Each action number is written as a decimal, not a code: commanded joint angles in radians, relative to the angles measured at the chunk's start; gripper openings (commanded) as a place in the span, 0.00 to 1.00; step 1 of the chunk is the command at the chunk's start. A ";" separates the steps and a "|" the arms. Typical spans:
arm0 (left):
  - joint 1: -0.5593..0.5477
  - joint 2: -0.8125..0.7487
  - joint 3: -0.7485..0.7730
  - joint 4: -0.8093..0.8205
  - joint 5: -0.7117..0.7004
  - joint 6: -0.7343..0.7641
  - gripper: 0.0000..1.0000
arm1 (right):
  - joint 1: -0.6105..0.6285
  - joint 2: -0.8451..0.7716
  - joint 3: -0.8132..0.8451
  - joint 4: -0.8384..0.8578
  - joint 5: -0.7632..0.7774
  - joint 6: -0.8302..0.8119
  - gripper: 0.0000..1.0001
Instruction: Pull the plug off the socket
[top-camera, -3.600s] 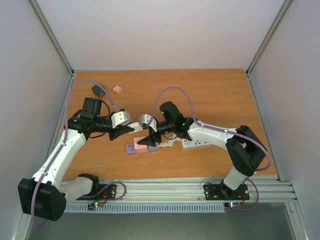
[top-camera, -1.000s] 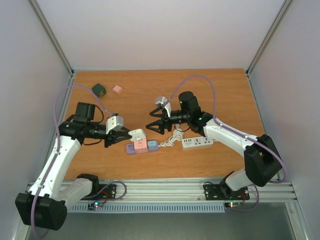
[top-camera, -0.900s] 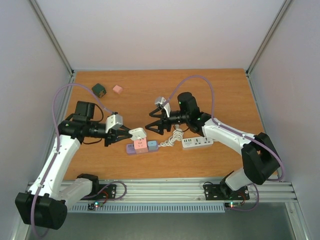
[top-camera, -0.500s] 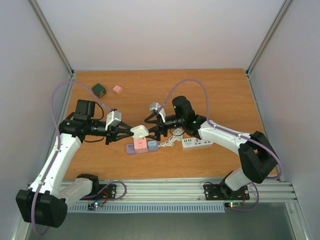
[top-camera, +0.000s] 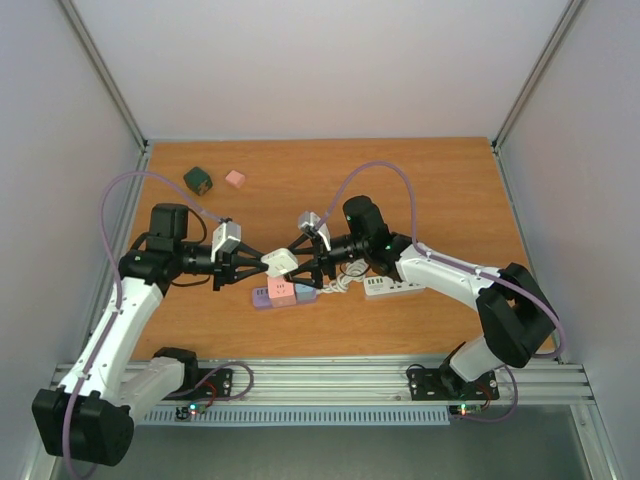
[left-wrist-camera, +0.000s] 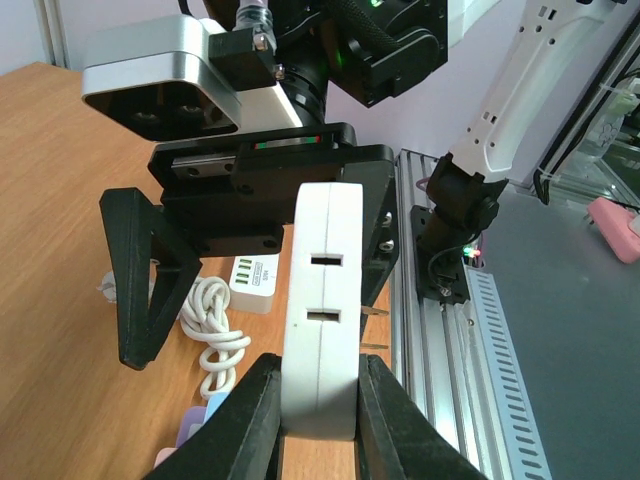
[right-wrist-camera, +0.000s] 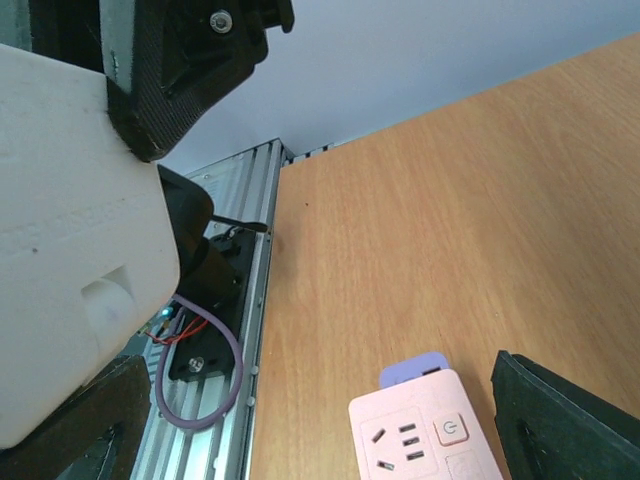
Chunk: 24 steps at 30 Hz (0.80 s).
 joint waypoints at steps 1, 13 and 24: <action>0.005 -0.016 -0.021 0.074 0.006 -0.037 0.01 | 0.017 -0.049 -0.013 0.073 0.019 0.043 0.93; 0.005 -0.024 -0.048 0.070 0.000 -0.020 0.01 | 0.016 -0.035 -0.010 0.164 0.128 0.119 0.89; 0.005 -0.025 -0.071 0.137 -0.039 -0.080 0.01 | 0.019 -0.041 -0.009 0.173 0.138 0.132 0.88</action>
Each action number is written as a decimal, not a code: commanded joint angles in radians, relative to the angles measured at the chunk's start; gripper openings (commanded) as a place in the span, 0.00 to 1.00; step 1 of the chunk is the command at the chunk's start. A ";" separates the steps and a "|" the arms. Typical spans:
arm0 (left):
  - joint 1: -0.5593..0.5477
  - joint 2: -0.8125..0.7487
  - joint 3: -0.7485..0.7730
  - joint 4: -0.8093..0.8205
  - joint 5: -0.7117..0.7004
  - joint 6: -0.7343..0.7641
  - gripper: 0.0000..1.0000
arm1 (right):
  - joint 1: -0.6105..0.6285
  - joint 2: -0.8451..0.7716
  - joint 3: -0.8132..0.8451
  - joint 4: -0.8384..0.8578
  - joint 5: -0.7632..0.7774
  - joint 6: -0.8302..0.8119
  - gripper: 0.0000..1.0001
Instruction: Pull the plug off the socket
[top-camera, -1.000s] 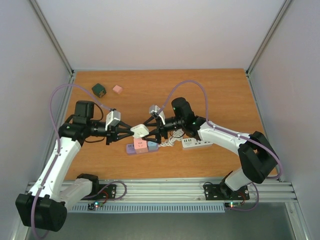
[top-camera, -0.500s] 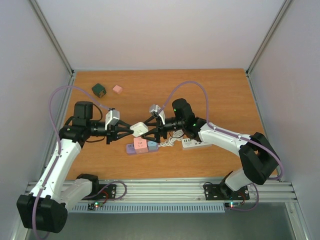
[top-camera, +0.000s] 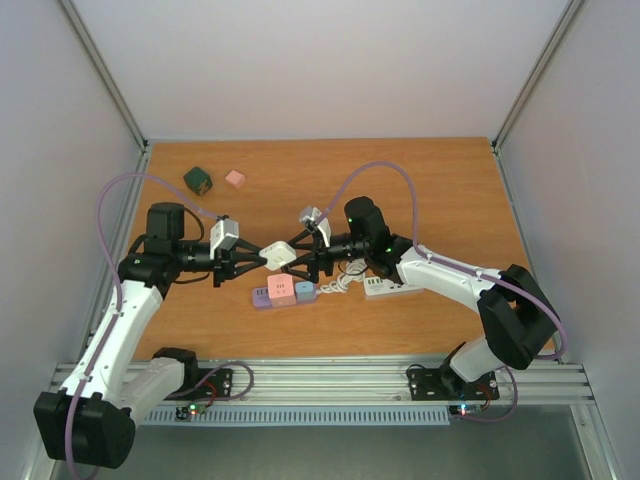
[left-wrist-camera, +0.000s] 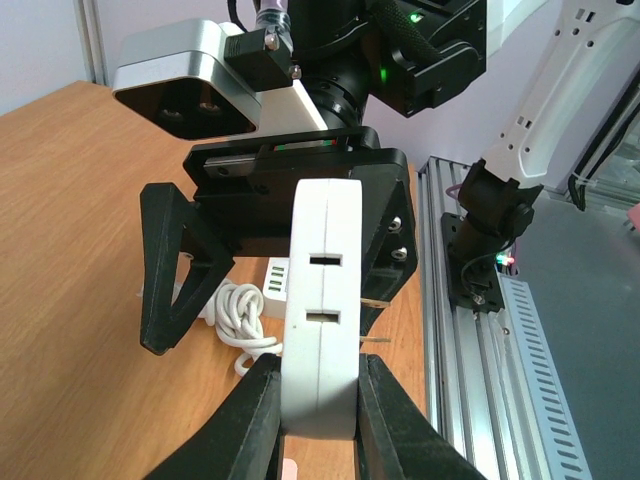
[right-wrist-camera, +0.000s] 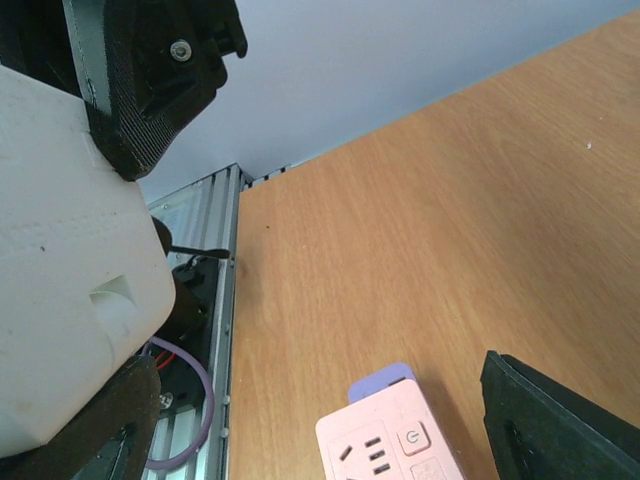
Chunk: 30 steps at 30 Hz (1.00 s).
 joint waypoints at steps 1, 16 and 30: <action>-0.009 -0.009 -0.033 0.022 -0.024 -0.030 0.01 | 0.009 -0.025 0.014 0.097 0.026 0.032 0.88; -0.009 -0.012 -0.040 0.000 -0.059 0.001 0.01 | 0.011 -0.036 0.019 0.078 0.029 0.025 0.87; -0.009 0.013 -0.044 0.095 -0.072 -0.122 0.01 | 0.018 -0.044 0.016 0.094 0.015 0.040 0.87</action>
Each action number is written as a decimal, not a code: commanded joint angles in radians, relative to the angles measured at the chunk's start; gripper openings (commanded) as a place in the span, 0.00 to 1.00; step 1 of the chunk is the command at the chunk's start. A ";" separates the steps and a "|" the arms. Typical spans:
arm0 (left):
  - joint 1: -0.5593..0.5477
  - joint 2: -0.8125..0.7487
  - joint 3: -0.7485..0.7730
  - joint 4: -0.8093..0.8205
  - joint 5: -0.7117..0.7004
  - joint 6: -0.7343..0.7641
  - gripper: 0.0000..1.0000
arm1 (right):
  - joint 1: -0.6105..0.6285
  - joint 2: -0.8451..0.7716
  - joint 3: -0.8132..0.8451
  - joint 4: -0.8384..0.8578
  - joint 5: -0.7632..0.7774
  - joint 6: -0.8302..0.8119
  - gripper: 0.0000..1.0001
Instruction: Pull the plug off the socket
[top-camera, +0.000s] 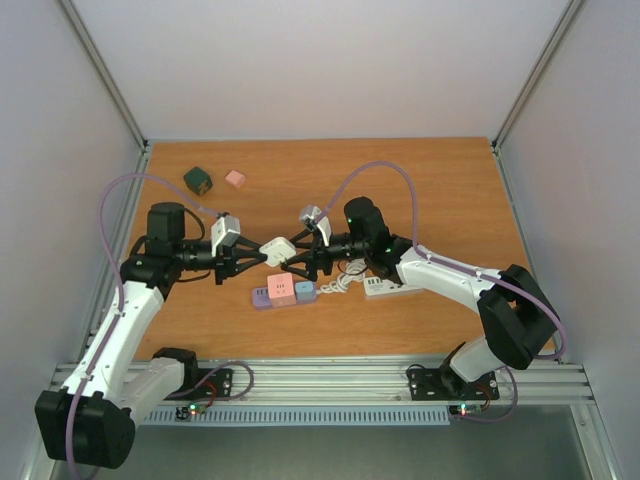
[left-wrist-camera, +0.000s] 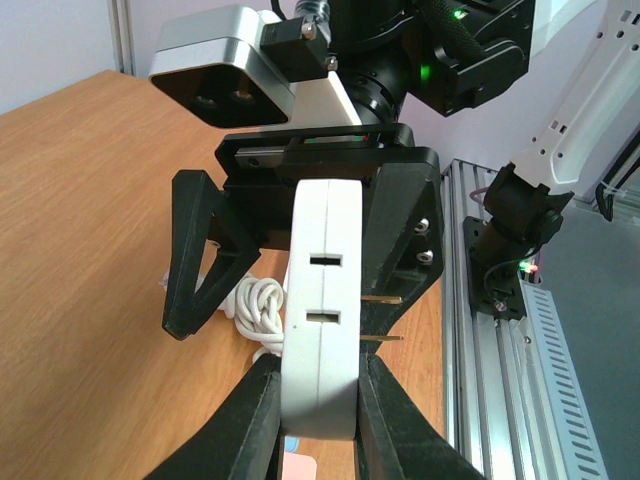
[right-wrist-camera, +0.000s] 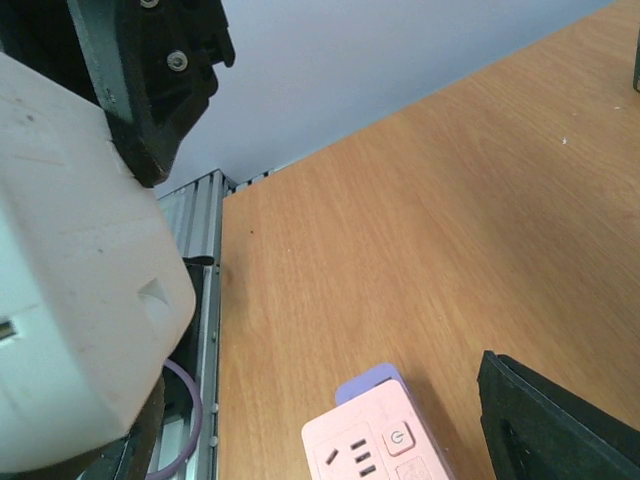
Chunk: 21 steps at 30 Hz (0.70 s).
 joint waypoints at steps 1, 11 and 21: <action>-0.008 0.019 -0.013 0.011 -0.022 -0.040 0.01 | 0.016 -0.043 0.015 0.090 -0.038 0.016 0.87; -0.009 0.006 -0.008 -0.080 0.009 0.063 0.01 | 0.016 -0.043 0.022 0.090 0.034 0.013 0.86; -0.013 0.013 0.010 -0.211 0.061 0.177 0.01 | 0.016 -0.017 0.035 0.111 0.163 0.013 0.83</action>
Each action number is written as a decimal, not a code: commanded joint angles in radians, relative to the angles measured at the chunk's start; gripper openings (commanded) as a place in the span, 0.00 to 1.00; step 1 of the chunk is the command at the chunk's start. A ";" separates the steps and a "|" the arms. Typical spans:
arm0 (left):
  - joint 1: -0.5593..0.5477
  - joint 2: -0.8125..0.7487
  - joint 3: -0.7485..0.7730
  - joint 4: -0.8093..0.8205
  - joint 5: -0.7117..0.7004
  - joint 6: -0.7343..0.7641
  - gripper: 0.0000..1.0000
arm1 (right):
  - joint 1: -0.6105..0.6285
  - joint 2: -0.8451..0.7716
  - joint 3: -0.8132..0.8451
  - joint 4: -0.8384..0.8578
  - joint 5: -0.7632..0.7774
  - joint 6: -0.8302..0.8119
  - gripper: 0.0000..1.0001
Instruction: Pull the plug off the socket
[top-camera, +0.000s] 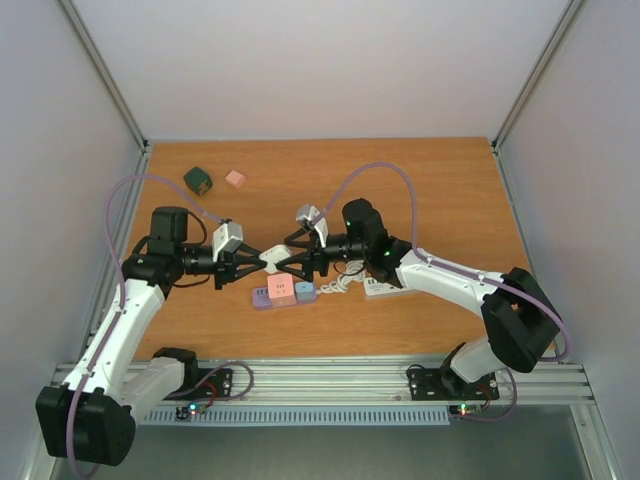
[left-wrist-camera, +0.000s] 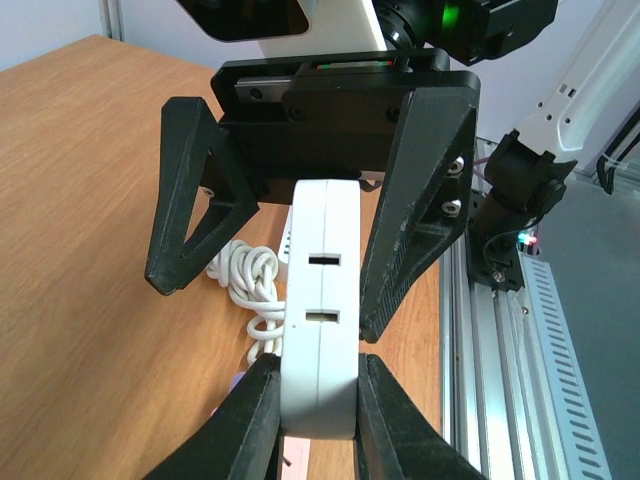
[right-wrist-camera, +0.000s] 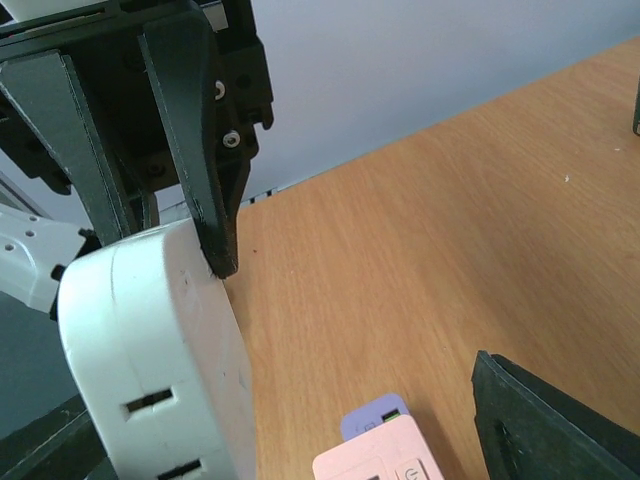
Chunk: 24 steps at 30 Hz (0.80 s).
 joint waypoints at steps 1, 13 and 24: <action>-0.013 -0.005 0.009 -0.115 0.077 0.091 0.01 | -0.007 0.006 0.040 0.067 0.121 0.015 0.83; -0.022 -0.031 -0.016 0.069 -0.081 -0.097 0.01 | -0.007 0.064 0.211 -0.112 0.083 -0.018 0.86; -0.009 0.016 0.023 0.309 -0.539 -0.190 0.01 | -0.032 -0.008 0.273 -0.332 0.009 -0.075 0.96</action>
